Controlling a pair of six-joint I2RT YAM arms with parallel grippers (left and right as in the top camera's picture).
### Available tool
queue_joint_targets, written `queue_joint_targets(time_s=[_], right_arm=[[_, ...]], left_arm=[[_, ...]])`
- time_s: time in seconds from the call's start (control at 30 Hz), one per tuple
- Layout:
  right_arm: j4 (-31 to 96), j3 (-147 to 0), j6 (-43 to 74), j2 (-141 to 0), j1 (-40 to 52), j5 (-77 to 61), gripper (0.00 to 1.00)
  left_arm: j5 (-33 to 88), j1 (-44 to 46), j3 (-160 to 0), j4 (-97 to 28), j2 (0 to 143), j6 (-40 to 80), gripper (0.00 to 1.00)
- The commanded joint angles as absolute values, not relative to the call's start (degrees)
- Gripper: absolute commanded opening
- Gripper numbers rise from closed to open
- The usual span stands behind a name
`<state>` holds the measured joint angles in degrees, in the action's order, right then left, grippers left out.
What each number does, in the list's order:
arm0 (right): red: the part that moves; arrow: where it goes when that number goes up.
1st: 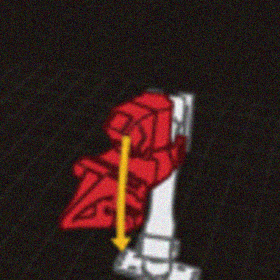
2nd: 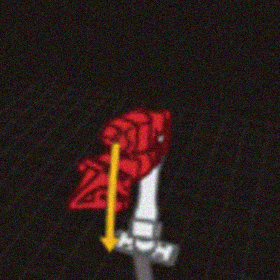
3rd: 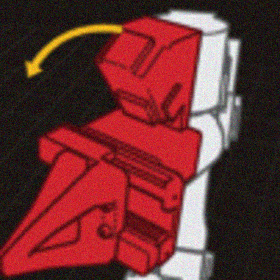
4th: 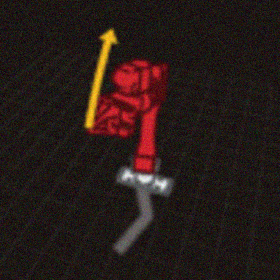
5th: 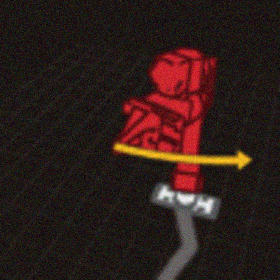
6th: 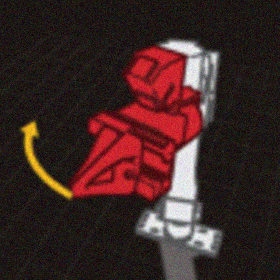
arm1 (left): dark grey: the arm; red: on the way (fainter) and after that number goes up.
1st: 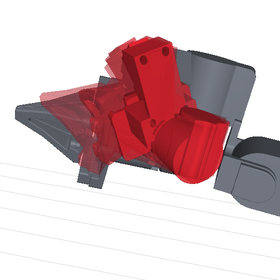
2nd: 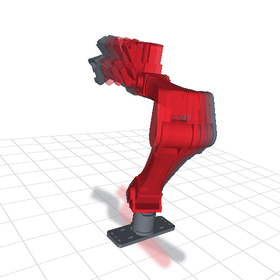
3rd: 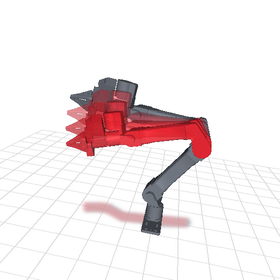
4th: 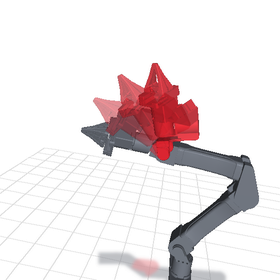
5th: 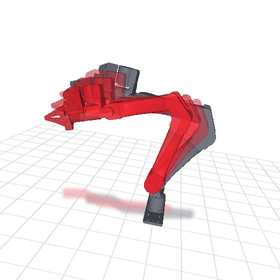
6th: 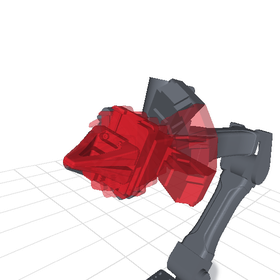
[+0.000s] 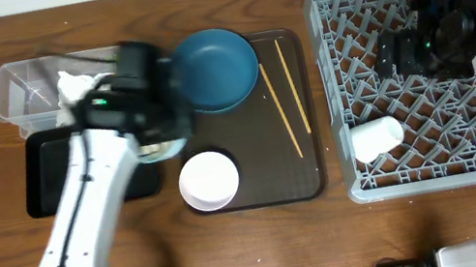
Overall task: Sort waste into correct bins and load items into the dishwasher rack
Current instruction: 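Carry the rice bowl left and tip rice onto the black tray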
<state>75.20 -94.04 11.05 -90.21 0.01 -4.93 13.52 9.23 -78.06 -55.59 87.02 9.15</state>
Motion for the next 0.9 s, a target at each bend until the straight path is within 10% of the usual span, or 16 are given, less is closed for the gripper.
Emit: queue_joint_targets(time_s=[0.0,0.87], right_arm=[[75.2,-94.8,10.2,-89.0,-0.4,-4.9,0.99],[75.0,-94.8,10.2,-89.0,-0.4,-5.0,0.99]], left_arm=[[21.2,2.1,-75.8,-55.9,86.5,6.9,0.06],[76.4,-30.6,-65.8,-44.1,98.9,-0.4,0.06]])
